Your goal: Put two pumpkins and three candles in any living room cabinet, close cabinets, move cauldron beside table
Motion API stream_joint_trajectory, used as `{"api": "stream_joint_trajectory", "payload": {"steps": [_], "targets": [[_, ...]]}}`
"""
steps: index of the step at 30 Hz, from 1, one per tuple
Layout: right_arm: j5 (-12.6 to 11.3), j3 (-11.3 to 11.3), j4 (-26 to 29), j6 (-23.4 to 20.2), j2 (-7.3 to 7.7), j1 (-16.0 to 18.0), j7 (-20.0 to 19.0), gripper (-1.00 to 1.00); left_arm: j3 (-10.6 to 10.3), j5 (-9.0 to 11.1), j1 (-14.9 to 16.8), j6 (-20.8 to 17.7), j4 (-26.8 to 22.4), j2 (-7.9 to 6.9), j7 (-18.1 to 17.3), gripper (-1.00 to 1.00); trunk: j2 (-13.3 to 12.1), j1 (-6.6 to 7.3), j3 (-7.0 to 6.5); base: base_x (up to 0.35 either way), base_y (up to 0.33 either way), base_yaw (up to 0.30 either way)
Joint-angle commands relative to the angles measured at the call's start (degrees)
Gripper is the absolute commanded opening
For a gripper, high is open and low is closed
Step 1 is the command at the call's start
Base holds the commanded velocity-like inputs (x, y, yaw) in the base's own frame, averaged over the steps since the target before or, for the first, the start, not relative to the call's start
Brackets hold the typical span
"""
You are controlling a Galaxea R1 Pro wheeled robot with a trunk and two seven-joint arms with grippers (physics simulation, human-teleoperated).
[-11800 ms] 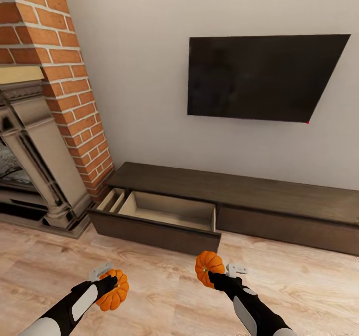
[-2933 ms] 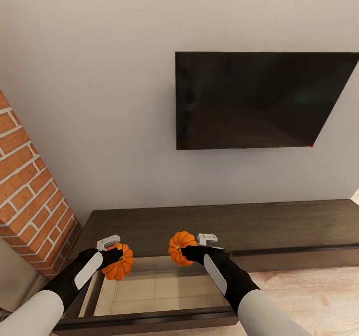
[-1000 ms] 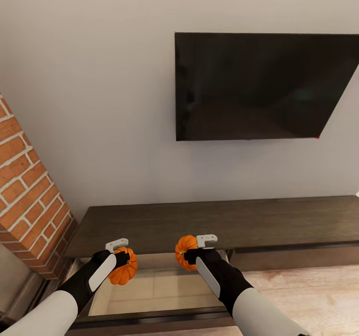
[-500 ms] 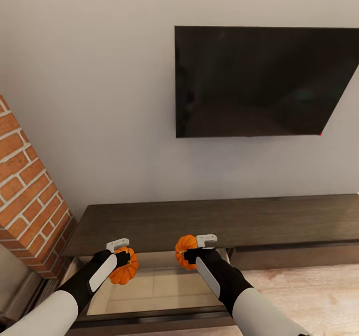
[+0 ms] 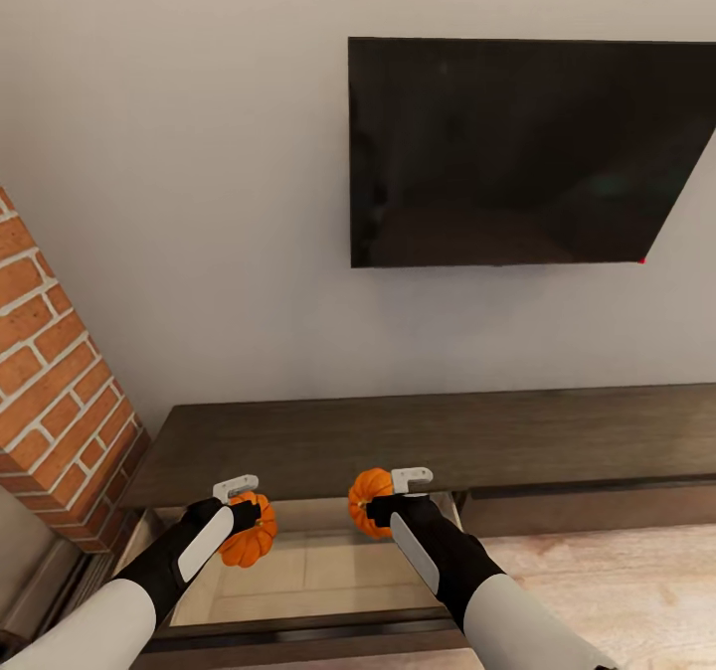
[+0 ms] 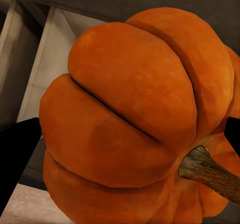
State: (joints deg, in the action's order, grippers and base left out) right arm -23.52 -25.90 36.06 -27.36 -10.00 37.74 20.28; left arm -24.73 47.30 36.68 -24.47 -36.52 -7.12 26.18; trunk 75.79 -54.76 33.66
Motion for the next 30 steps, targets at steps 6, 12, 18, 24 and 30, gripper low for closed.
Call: {"api": "stream_joint_trajectory", "payload": {"steps": [6,12,18,24,30], "targets": [[-0.41,-0.20,0.06,-0.15,0.00,0.06,0.55,-1.00,-0.41,0.52,0.05,-0.05,-0.13,-0.09,0.54,-1.00,2.46,-1.32,1.14,0.000,0.000,0.000],[-0.39,-0.23,0.06,-0.15,0.00,0.06,0.55,-1.00,-0.41,0.52,0.05,-0.05,-0.13,-0.09,0.54,-1.00,4.87,-2.64,2.22,0.000,0.000,0.000],[-0.45,-0.28,0.06,-0.10,0.00,0.06,0.44,-1.00,-0.41,0.52,0.05,-0.05,-0.14,-0.15,0.46,-1.00,7.27,-3.96,3.29,0.000,0.000,0.000],[-0.46,-0.29,0.06,-0.06,0.00,0.06,0.29,-1.00,-0.41,0.52,0.05,-0.05,-0.13,-0.17,0.45,-1.00,9.68,-5.28,4.37,0.000,0.000,0.000],[-0.47,-0.34,0.06,-0.06,0.00,0.06,0.20,-1.00,-0.33,0.52,0.05,-0.05,-0.13,-0.18,0.43,-1.00,12.09,-6.60,5.45,0.000,0.000,0.000]]}}
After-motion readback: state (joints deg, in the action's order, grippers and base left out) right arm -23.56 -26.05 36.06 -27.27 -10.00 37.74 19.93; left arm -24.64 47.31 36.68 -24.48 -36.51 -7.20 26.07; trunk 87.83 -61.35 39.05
